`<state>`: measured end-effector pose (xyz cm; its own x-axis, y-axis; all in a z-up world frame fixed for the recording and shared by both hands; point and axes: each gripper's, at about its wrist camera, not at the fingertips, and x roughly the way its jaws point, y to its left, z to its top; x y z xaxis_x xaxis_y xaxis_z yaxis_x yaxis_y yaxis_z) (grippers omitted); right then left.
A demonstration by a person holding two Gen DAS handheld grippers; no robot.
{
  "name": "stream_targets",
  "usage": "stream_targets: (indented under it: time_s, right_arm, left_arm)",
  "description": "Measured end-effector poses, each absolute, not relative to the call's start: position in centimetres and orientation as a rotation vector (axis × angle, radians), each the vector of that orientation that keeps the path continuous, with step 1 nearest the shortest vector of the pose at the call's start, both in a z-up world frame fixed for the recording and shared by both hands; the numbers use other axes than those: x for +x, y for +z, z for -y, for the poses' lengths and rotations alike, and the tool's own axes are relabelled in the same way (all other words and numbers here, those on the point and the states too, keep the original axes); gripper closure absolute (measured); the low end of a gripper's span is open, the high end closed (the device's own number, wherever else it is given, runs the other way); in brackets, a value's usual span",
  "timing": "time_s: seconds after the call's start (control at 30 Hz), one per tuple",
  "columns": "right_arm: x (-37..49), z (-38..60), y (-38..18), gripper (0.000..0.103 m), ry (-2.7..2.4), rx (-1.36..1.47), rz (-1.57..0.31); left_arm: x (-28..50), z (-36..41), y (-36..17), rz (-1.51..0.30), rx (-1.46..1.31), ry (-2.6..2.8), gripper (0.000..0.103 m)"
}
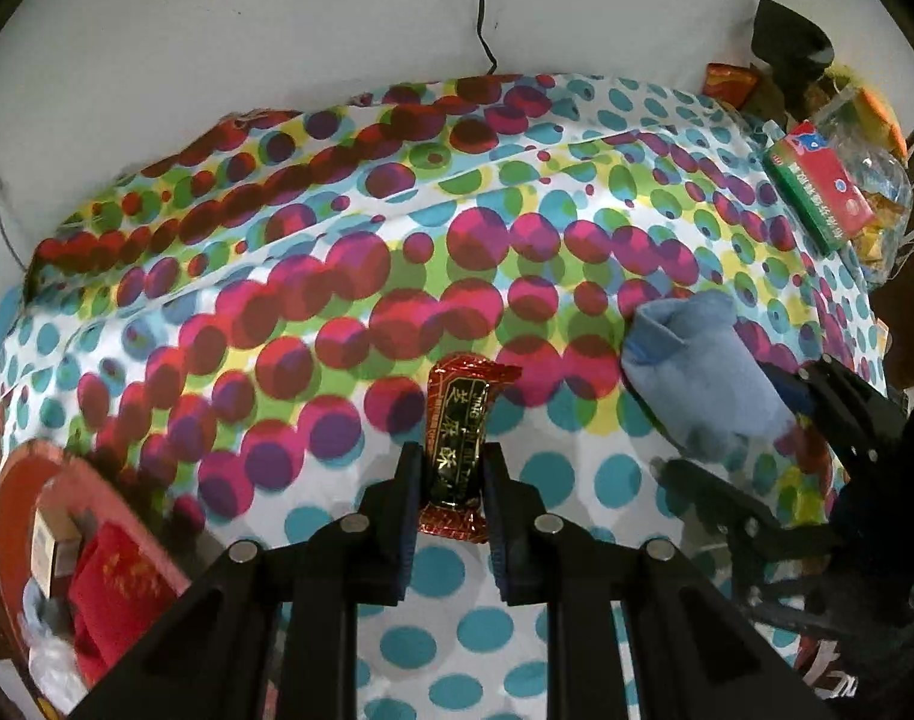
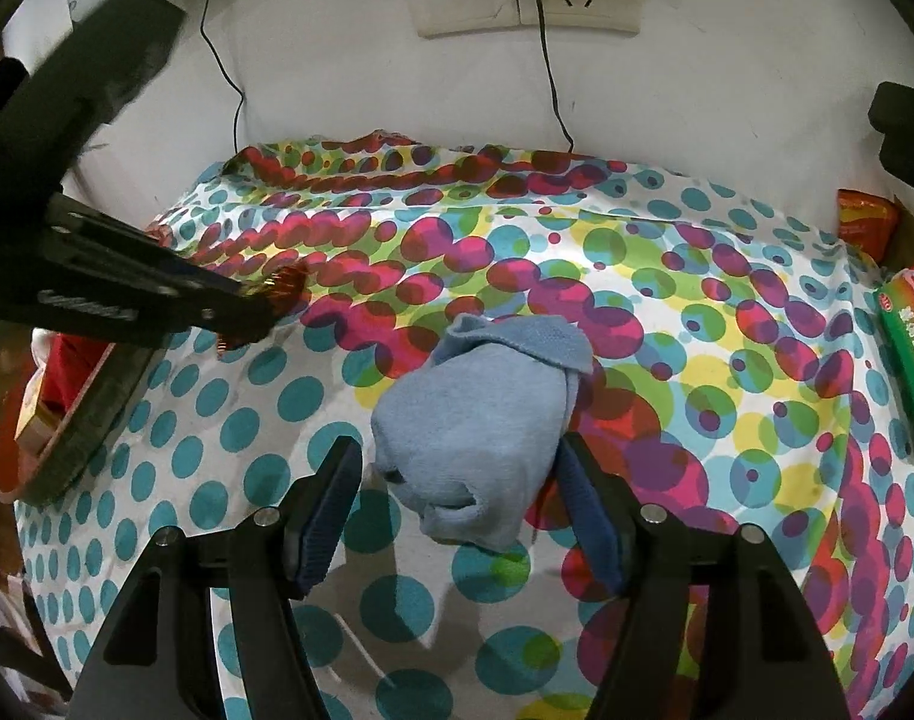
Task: Organize objects
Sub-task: 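Carry the red-gold candy packet toward the red tray with the left gripper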
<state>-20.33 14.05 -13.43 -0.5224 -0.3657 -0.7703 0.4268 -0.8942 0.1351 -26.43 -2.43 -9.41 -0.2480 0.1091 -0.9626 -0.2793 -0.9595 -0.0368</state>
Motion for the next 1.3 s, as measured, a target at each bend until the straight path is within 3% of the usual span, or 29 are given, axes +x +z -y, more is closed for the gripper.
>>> stream_targets:
  time_s: [0.5, 1.3]
  right_arm:
    - [-19.9, -13.0, -13.7, 0.036, -2.423, 1.2, -0.188]
    - [-19.7, -12.1, -13.8, 0.034, -2.434, 1.206, -0.258]
  left_arm:
    - [-22.4, 2.0, -5.8, -0.168, -1.731, 2.398, 0.084]
    - [-17.2, 13.8, -2.7, 0.044, -1.82, 2.604, 0.084]
